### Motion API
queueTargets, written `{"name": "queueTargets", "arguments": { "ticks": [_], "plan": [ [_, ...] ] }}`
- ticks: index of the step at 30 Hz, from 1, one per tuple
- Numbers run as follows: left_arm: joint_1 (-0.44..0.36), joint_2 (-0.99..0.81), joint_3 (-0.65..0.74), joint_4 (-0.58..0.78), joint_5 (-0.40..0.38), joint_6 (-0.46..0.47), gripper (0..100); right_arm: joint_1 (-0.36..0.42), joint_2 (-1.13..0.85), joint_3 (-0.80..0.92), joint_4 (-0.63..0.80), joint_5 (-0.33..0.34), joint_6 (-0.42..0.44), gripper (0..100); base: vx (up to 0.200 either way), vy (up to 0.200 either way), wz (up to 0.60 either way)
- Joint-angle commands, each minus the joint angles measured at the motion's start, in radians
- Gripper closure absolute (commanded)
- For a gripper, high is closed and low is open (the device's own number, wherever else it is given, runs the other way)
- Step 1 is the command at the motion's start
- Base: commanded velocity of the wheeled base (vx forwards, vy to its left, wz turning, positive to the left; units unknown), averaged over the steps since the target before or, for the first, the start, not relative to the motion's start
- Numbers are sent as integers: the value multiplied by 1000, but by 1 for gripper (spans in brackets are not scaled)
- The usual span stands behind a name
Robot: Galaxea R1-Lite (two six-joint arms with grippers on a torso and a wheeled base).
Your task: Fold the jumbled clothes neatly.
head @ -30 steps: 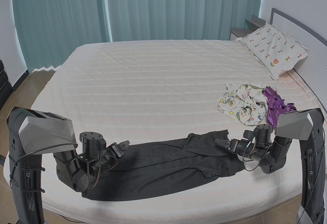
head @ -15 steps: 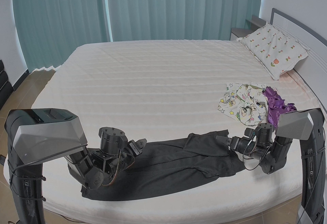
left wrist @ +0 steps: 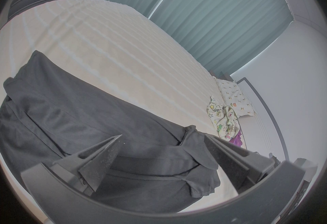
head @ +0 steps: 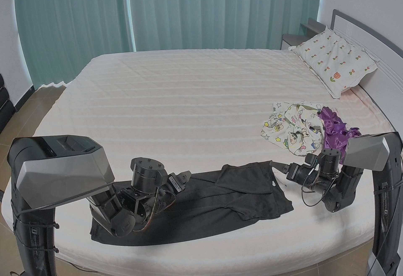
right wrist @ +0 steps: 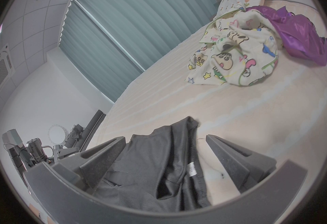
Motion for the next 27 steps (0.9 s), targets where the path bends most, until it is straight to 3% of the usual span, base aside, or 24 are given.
{"name": "queueTargets", "arguments": {
  "ticks": [1, 7, 15, 27],
  "plan": [
    [-11, 4, -11, 1, 0, -2, 0, 0, -5, 0, -1, 1, 0, 0, 0, 0, 0],
    [-38, 37, -77, 44, -3, -3, 0, 3, -5, 0, -1, -2, 0, 0, 0, 0, 0],
    [-40, 120, -366, 371, -15, -8, 0, 6, 1, -2, -1, -14, 0, 0, 0, 0, 0],
    [-60, 174, -445, 398, -18, -22, 0, 9, 4, 0, -1, -21, -2, 0, 0, 0, 0]
  ]
}}
